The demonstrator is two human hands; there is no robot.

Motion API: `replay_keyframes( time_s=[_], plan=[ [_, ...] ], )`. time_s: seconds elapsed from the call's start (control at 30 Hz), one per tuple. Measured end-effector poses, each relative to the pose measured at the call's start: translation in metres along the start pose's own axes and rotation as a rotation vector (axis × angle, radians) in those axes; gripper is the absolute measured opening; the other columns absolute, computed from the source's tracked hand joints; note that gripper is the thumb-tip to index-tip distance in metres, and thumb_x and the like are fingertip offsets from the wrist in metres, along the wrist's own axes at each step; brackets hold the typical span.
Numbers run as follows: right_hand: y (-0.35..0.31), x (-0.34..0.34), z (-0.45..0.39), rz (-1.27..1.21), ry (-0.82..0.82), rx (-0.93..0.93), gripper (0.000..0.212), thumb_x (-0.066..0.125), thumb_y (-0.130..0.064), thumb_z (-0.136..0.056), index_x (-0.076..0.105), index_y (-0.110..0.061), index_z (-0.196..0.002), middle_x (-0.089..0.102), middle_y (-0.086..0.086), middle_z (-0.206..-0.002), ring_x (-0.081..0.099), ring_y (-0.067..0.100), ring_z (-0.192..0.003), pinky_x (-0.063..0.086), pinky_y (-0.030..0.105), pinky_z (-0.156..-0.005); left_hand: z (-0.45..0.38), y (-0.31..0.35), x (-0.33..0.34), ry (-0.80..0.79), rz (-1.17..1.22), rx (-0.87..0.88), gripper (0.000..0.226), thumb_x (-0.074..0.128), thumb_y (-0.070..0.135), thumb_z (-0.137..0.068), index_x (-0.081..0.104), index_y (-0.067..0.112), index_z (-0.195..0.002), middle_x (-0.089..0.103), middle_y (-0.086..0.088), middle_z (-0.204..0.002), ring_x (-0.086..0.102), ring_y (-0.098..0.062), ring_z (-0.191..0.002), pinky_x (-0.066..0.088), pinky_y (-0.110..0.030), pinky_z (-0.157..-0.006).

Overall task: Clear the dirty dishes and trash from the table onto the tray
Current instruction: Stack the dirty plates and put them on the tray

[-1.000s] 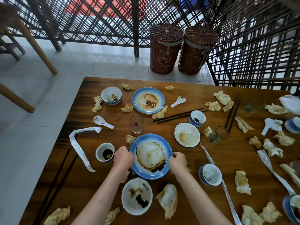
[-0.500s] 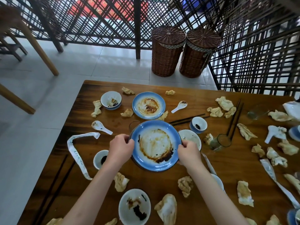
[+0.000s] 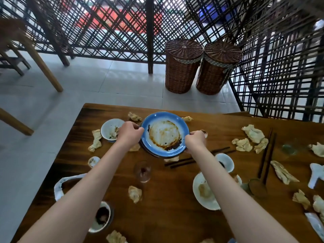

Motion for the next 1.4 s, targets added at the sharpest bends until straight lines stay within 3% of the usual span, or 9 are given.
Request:
replay_keyframes(
  time_s=[0.07, 0.13, 0.47, 0.8, 0.97, 1.13, 1.2, 1.27, 1.4],
  plan=[
    [0.001, 0.013, -0.014, 0.031, -0.003, 0.030, 0.015, 0.049, -0.003, -0.091, 0.059, -0.002, -0.102, 0.062, 0.014, -0.099, 0.060, 0.028, -0.083, 0.057, 0.041, -0.077, -0.014, -0.003, 0.006, -0.014, -0.018, -0.016, 0.020, 0.051, 0.023, -0.091, 0.055, 0.022, -0.071, 0.066, -0.007, -0.080, 0.059, -0.016, -0.062, 0.050, -0.029, -0.056],
    [0.003, 0.023, -0.024, 0.077, -0.009, 0.040, 0.019, 0.049, -0.004, -0.091, 0.059, -0.001, -0.106, 0.062, 0.015, -0.103, 0.060, 0.029, -0.086, 0.056, 0.038, -0.073, -0.024, -0.007, 0.013, -0.027, -0.034, -0.040, 0.017, 0.051, 0.022, -0.090, 0.057, 0.018, -0.075, 0.066, -0.008, -0.079, 0.060, -0.018, -0.062, 0.050, -0.030, -0.056],
    [0.000, 0.044, -0.045, 0.219, 0.032, -0.018, 0.014, 0.050, -0.004, -0.090, 0.059, -0.002, -0.101, 0.062, 0.012, -0.099, 0.056, 0.022, -0.076, 0.036, 0.023, -0.046, -0.051, -0.027, 0.035, -0.052, -0.063, -0.070, 0.023, 0.049, 0.019, -0.090, 0.068, 0.006, -0.085, 0.066, -0.009, -0.079, 0.057, -0.016, -0.066, 0.042, -0.029, -0.053],
    [0.004, 0.044, -0.050, 0.278, 0.033, -0.011, 0.013, 0.054, -0.004, -0.089, 0.055, -0.004, -0.102, 0.061, 0.011, -0.105, 0.055, 0.020, -0.078, 0.044, 0.027, -0.058, -0.055, -0.024, 0.042, -0.039, -0.122, -0.034, 0.018, 0.048, 0.019, -0.090, 0.060, 0.010, -0.080, 0.067, -0.011, -0.084, 0.062, -0.022, -0.074, 0.051, -0.037, -0.067],
    [0.006, 0.045, -0.052, 0.287, 0.037, -0.006, 0.013, 0.055, -0.005, -0.089, 0.055, -0.005, -0.102, 0.060, 0.009, -0.101, 0.055, 0.019, -0.077, 0.043, 0.026, -0.055, -0.056, -0.026, 0.043, -0.036, -0.126, -0.012, 0.020, 0.049, 0.020, -0.090, 0.054, 0.019, -0.071, 0.065, -0.008, -0.084, 0.062, -0.021, -0.076, 0.054, -0.039, -0.071],
    [0.009, 0.047, -0.053, 0.259, -0.010, 0.007, 0.016, 0.051, -0.006, -0.090, 0.054, -0.004, -0.105, 0.059, 0.008, -0.098, 0.053, 0.015, -0.068, 0.037, 0.023, -0.047, -0.061, -0.034, 0.046, -0.063, -0.033, -0.063, 0.027, 0.050, 0.022, -0.091, 0.063, 0.011, -0.112, 0.055, 0.007, -0.078, 0.055, -0.009, -0.071, 0.046, -0.027, -0.061],
    [0.010, 0.048, -0.054, 0.194, -0.041, 0.020, 0.027, 0.047, -0.005, -0.090, 0.052, -0.005, -0.117, 0.058, 0.008, -0.103, 0.054, 0.017, -0.075, 0.042, 0.026, -0.054, -0.063, -0.036, 0.046, -0.088, -0.011, -0.082, 0.034, 0.048, 0.023, -0.091, 0.060, 0.012, -0.121, 0.063, 0.001, -0.095, 0.056, -0.013, -0.082, 0.045, -0.028, -0.069],
    [0.011, 0.048, -0.055, 0.140, -0.067, 0.017, 0.027, 0.043, -0.004, -0.090, 0.054, -0.007, -0.115, 0.059, 0.007, -0.100, 0.055, 0.018, -0.077, 0.043, 0.027, -0.057, -0.063, -0.037, 0.047, -0.110, 0.004, -0.090, 0.039, 0.046, 0.022, -0.093, 0.055, 0.013, -0.129, 0.061, -0.005, -0.118, 0.052, -0.015, -0.092, 0.042, -0.028, -0.075],
    [0.013, 0.045, -0.054, 0.105, -0.089, 0.000, 0.023, 0.041, -0.003, -0.089, 0.061, -0.010, -0.100, 0.059, 0.005, -0.085, 0.049, 0.014, -0.061, 0.035, 0.024, -0.047, -0.060, -0.037, 0.053, -0.083, 0.043, -0.062, 0.040, 0.042, 0.021, -0.096, 0.049, 0.013, -0.135, 0.061, -0.004, -0.117, 0.051, -0.004, -0.079, 0.039, -0.021, -0.069]
  ],
)
Point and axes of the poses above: each hand's wrist, its own z-axis away from the middle knuckle, its own x-axis out of the palm, y = z × x, the point moved 5 cm from there along -z, towards the middle knuckle
